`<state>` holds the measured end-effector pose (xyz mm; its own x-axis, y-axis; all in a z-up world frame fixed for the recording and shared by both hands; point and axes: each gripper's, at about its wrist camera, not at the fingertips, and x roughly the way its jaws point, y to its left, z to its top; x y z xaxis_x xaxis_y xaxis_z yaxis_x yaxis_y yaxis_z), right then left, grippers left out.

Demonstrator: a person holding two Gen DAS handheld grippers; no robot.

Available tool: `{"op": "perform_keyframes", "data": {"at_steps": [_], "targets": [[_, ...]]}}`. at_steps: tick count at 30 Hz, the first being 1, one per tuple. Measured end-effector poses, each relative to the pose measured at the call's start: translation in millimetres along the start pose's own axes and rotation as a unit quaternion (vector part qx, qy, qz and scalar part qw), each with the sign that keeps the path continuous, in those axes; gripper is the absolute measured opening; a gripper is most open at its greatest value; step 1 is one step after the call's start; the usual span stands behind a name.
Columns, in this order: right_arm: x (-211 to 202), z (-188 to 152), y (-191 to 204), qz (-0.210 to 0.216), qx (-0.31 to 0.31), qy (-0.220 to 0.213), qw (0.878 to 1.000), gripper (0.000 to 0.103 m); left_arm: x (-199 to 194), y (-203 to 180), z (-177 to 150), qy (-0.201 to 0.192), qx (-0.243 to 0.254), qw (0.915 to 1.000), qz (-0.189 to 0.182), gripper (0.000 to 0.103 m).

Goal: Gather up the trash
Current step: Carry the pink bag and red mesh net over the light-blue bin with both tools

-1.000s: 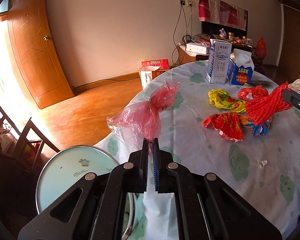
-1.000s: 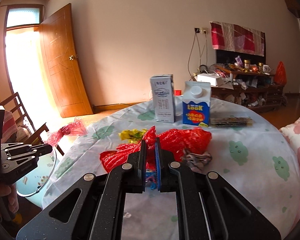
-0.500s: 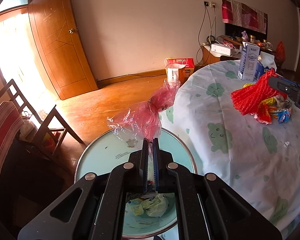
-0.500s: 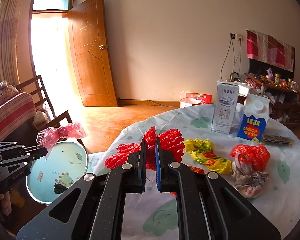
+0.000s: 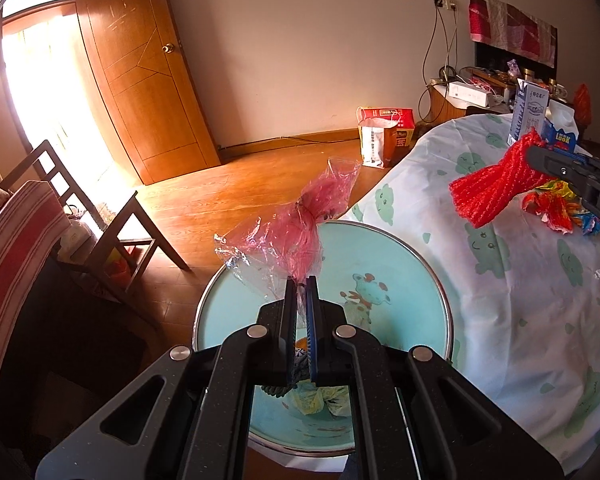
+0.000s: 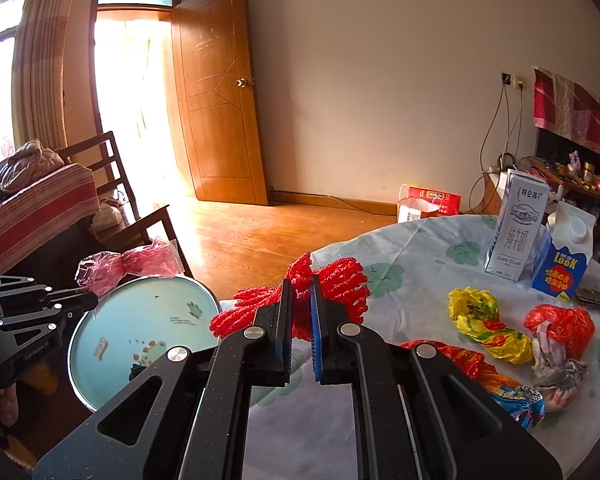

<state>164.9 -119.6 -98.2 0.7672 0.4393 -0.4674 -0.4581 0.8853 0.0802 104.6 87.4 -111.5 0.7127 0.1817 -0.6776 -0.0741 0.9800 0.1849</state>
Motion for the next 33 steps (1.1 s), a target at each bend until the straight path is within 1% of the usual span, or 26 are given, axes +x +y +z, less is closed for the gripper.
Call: {"op": "perform_keyframes", "data": {"at_steps": [5, 16, 21, 27, 33], "targets": [[5.8, 0.5, 9.3, 0.011, -0.008, -0.001, 1.0, 0.008, -2.6, 6.9, -7.1, 0.003, -0.005, 1.0, 0.003, 0.004], [22.8, -0.1, 38.7, 0.031, -0.055, 0.005, 0.998, 0.009, -5.4, 24.5, -18.7, 0.012, -0.016, 0.9997, 0.014, 0.004], [28.4, -2.5, 43.7, 0.035, -0.064, 0.007, 0.997, 0.009, -7.3, 27.7, -24.6, 0.016, -0.018, 0.9995, 0.018, 0.004], [29.3, -2.1, 48.9, 0.039, -0.076, 0.001, 0.996, 0.009, -7.4, 32.9, -29.8, 0.017, -0.032, 0.999, 0.027, 0.004], [30.8, -2.8, 57.9, 0.046, -0.095, -0.003, 0.994, 0.009, -8.3, 33.3, -29.1, 0.015, -0.04, 0.9987, 0.028, 0.004]]}}
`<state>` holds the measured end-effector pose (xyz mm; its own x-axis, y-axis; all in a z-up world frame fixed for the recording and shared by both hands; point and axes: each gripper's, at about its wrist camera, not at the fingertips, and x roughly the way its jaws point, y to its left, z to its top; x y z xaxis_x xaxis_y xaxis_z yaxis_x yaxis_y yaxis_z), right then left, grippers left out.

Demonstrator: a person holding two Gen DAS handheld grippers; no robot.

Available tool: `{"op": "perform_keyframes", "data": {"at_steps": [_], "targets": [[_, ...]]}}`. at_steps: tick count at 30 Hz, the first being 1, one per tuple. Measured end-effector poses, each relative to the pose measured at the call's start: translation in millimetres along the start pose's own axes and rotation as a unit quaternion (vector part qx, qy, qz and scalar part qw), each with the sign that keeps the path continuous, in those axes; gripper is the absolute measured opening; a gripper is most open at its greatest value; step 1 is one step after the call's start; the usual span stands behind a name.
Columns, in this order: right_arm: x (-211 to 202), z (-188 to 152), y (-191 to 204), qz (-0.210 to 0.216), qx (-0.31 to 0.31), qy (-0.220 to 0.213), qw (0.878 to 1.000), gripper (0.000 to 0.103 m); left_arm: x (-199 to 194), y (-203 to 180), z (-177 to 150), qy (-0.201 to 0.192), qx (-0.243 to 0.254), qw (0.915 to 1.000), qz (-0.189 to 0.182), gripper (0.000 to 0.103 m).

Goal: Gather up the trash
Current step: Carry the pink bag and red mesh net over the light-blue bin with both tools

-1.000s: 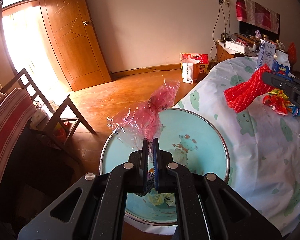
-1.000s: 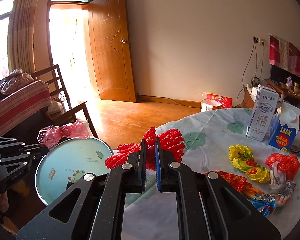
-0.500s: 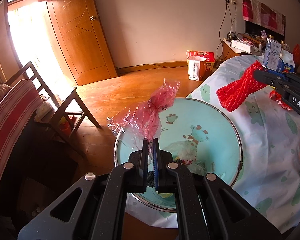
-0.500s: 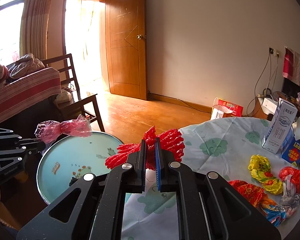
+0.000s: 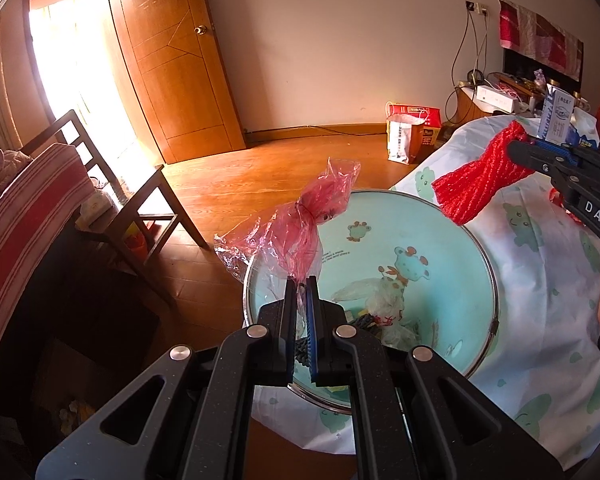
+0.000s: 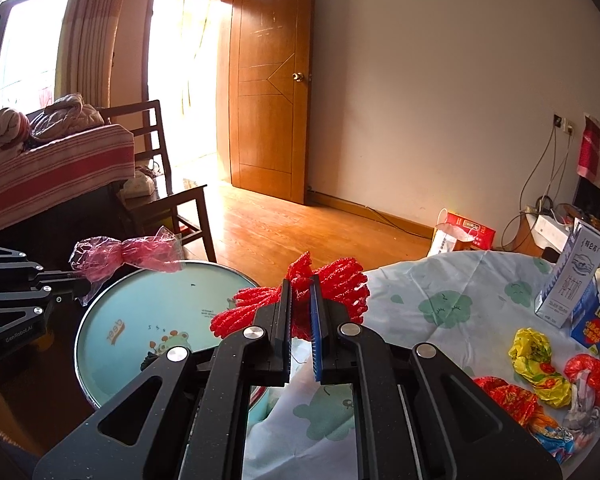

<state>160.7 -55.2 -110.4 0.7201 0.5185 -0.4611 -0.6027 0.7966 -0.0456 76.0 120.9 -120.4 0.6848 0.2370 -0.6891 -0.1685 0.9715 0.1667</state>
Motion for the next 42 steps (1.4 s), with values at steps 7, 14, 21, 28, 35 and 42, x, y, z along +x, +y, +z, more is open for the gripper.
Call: {"op": "perform_keyframes", "data": {"at_steps": [7, 14, 21, 28, 35, 42], "targets": [[-0.8, 0.0, 0.3, 0.003, -0.003, -0.002, 1.0, 0.009, 1.5, 1.8, -1.4, 0.001, 0.0, 1.0, -0.003, 0.004], [-1.0, -0.1, 1.1, 0.005, -0.007, 0.0, 1.0, 0.009, 3.7, 3.1, -1.7, 0.004, -0.001, 1.0, -0.001, 0.004], [-0.3, 0.5, 3.2, 0.008, -0.009, 0.0, 1.0, 0.009, 6.4, 3.9, -1.4, 0.008, -0.004, 1.0, -0.002, 0.004], [0.3, 1.0, 4.5, 0.01, -0.013, 0.002, 1.0, 0.009, 6.4, 4.0, -1.0, 0.008, -0.004, 1.0, -0.002, 0.004], [0.1, 0.8, 6.8, 0.013, -0.016, 0.003, 1.0, 0.009, 6.4, 3.5, -1.6, 0.008, -0.003, 1.0, -0.001, 0.004], [2.0, 1.2, 5.9, 0.02, -0.018, 0.005, 1.0, 0.009, 7.7, 3.0, -3.0, 0.011, -0.003, 0.9999, -0.001, 0.004]]}}
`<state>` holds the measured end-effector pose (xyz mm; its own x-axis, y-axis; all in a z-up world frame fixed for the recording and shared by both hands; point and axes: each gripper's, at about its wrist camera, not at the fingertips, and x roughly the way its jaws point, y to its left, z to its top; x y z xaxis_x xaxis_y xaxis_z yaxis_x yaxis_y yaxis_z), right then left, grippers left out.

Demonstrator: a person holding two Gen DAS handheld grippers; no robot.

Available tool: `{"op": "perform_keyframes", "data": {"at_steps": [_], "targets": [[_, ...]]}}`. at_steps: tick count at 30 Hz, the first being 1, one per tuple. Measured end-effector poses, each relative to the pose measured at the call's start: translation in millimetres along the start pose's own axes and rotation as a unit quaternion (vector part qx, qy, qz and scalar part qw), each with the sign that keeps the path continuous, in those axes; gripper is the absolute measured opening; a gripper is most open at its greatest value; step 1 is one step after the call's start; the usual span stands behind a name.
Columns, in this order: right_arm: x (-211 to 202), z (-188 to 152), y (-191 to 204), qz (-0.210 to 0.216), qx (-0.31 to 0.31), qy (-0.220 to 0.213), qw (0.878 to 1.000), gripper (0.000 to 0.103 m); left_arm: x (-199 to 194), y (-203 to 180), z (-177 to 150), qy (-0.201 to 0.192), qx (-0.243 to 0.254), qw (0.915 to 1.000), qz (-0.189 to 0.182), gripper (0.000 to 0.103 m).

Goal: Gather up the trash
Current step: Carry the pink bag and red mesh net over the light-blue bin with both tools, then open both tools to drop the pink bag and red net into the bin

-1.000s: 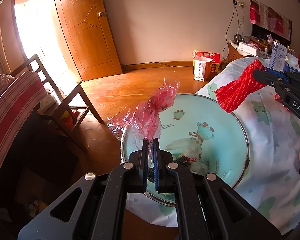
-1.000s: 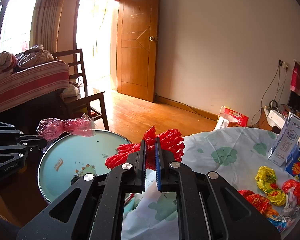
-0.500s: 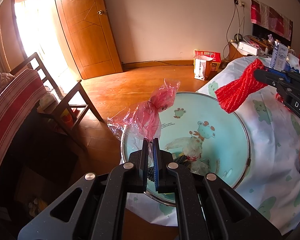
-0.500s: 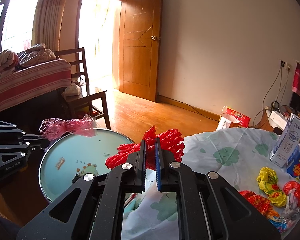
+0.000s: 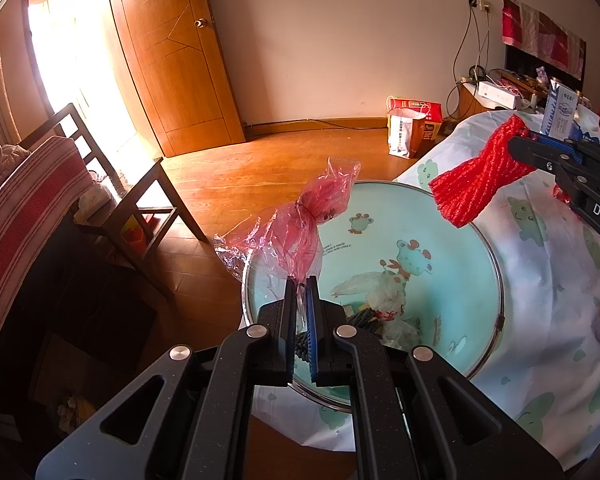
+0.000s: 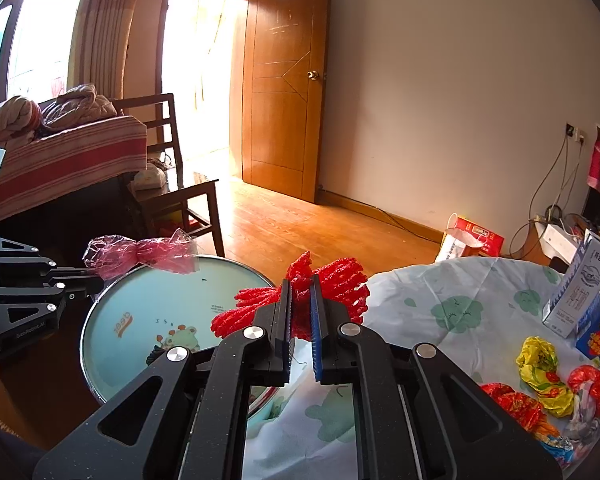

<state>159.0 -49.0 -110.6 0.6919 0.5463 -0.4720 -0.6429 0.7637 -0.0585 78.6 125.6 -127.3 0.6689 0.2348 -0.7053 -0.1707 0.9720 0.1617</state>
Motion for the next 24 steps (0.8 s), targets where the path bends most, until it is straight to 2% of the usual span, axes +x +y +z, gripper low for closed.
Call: {"op": "perform_keyframes", "data": {"at_steps": [6, 8, 10, 11, 12, 15, 17, 19, 22, 24], "targets": [[1.5, 0.0, 2.4, 0.011, -0.007, 0.004, 1.0, 0.01, 1.7, 0.5, 0.2, 0.002, 0.0, 1.0, 0.0, 0.008], [4.9, 0.2, 2.3, 0.021, -0.01, 0.011, 1.0, 0.011, 1.7, -0.1, 0.2, 0.003, 0.001, 1.0, -0.001, 0.021], [5.5, 0.3, 1.9, 0.025, -0.012, 0.014, 1.0, 0.02, 1.3, -1.7, -0.3, 0.002, 0.004, 1.0, -0.004, 0.026], [5.8, 0.3, 1.9, 0.027, -0.013, 0.015, 0.999, 0.032, 1.1, -2.6, -0.5, 0.002, 0.004, 1.0, -0.005, 0.035], [5.5, 0.1, 2.5, 0.027, -0.013, 0.014, 0.999, 0.038, 0.8, -3.0, -1.1, 0.002, 0.005, 1.0, -0.007, 0.039], [5.5, -0.6, 2.4, 0.026, -0.011, 0.014, 1.0, 0.039, 1.1, -6.7, -2.9, 0.003, 0.01, 0.9999, -0.011, 0.044], [5.0, -0.7, 2.6, 0.024, -0.01, 0.012, 1.0, 0.041, 1.6, -7.0, -3.9, 0.003, 0.009, 0.9999, -0.011, 0.056], [3.4, -1.1, 2.5, 0.019, -0.008, 0.008, 1.0, 0.045, 1.9, -8.7, -4.2, 0.004, 0.01, 0.9998, -0.015, 0.059], [-0.7, -2.2, -0.5, -0.002, 0.003, 0.003, 1.0, 0.051, 4.5, -11.5, -4.8, 0.005, 0.011, 0.9999, -0.012, 0.073], [-5.8, -3.8, -4.2, -0.017, 0.01, 0.009, 1.0, 0.053, 8.0, -15.3, -4.8, 0.01, 0.015, 0.9997, -0.016, 0.073]]}}
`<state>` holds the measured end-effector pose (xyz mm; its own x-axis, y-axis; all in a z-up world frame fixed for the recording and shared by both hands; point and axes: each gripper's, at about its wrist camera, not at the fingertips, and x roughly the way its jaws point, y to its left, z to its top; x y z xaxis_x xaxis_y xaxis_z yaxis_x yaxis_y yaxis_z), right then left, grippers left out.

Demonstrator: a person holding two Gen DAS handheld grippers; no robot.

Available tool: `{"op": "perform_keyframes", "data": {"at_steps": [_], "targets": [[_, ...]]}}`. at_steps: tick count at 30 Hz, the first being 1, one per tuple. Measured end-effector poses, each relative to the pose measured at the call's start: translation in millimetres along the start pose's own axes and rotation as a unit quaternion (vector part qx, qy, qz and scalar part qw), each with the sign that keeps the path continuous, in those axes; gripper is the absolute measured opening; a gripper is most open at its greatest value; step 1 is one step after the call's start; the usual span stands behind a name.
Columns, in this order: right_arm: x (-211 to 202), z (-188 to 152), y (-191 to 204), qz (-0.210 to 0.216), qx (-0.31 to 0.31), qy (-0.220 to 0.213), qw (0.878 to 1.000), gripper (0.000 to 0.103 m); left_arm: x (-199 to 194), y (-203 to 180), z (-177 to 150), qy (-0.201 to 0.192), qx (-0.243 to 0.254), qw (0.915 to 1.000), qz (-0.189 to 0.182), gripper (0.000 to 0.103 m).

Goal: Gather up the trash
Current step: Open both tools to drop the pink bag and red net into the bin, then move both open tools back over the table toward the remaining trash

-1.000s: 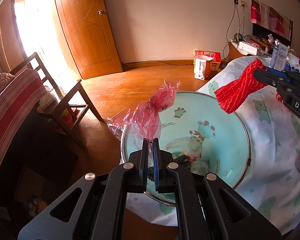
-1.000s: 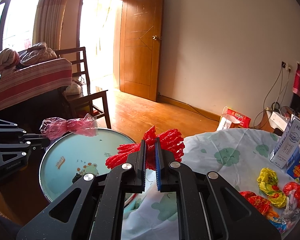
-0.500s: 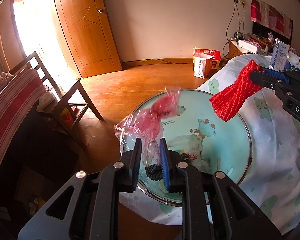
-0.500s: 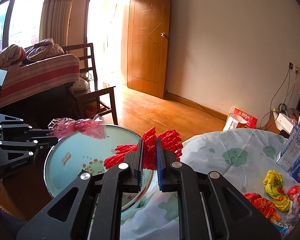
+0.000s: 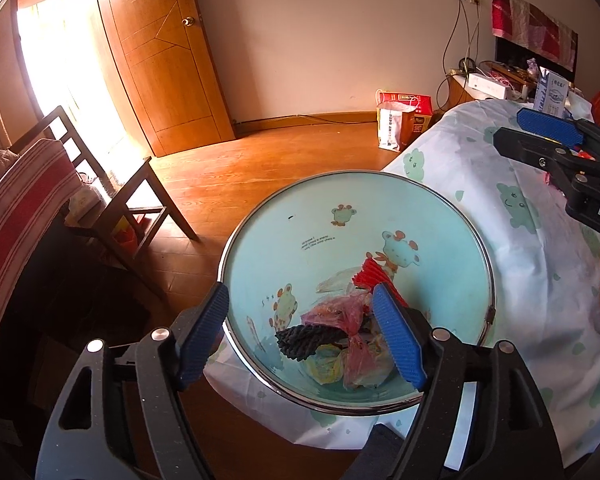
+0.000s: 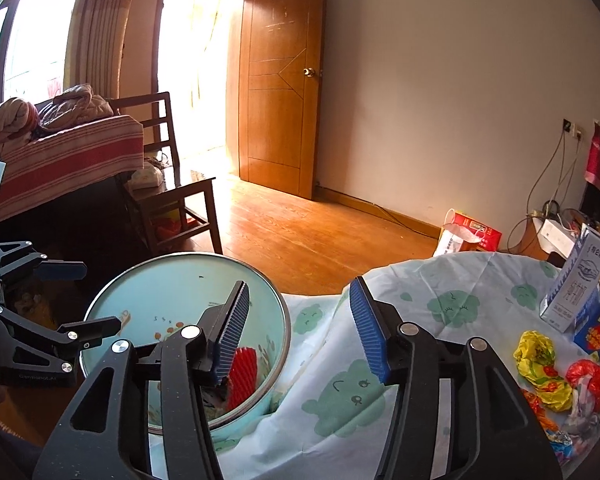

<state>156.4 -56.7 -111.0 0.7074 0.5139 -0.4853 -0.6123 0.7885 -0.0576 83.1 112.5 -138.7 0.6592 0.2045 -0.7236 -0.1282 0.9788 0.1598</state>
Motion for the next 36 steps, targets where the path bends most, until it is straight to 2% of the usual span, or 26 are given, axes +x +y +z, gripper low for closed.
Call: {"op": "perform_keyframes", "data": {"at_steps": [4, 5, 8, 10, 15, 21, 28, 34, 36], "targets": [[-25.0, -9.7, -19.9, -0.041, 0.005, 0.005, 0.999, 0.055, 7.4, -15.6, 4.5, 0.007, 0.011, 0.9997, -0.019, 0.074], [-32.2, -12.9, -26.7, -0.05, 0.008, 0.005, 0.999, 0.058, 8.5, -22.0, 7.2, 0.007, 0.014, 0.9995, -0.026, 0.074], [-60.4, -25.0, -55.7, -0.1, 0.027, 0.009, 0.995, 0.062, 10.2, -49.1, 16.8, -0.001, 0.032, 0.9985, -0.044, 0.075], [-81.4, -36.8, -82.0, -0.138, 0.054, 0.014, 0.989, 0.064, 10.8, -69.1, 25.4, -0.007, 0.041, 0.9974, -0.059, 0.08], [-124.3, -74.8, -146.5, -0.238, 0.125, 0.034, 0.963, 0.07, 8.2, -131.1, 46.8, -0.023, 0.082, 0.9917, -0.097, 0.082], [-172.4, -119.3, -210.1, -0.316, 0.206, 0.053, 0.925, 0.075, 9.5, -198.6, 72.2, -0.036, 0.124, 0.9845, -0.119, 0.084], [-206.2, -148.5, -250.6, -0.344, 0.245, 0.052, 0.905, 0.081, 17.4, -258.7, 89.2, -0.03, 0.14, 0.9792, -0.144, 0.084], [-214.0, -154.3, -257.1, -0.341, 0.259, 0.048, 0.902, 0.084, 33.2, -297.6, 89.6, -0.006, 0.177, 0.9737, -0.143, 0.084], [-213.2, -153.7, -256.7, -0.337, 0.258, 0.049, 0.904, 0.084, 39.4, -299.8, 90.9, 0.002, 0.177, 0.9739, -0.143, 0.083]]}}
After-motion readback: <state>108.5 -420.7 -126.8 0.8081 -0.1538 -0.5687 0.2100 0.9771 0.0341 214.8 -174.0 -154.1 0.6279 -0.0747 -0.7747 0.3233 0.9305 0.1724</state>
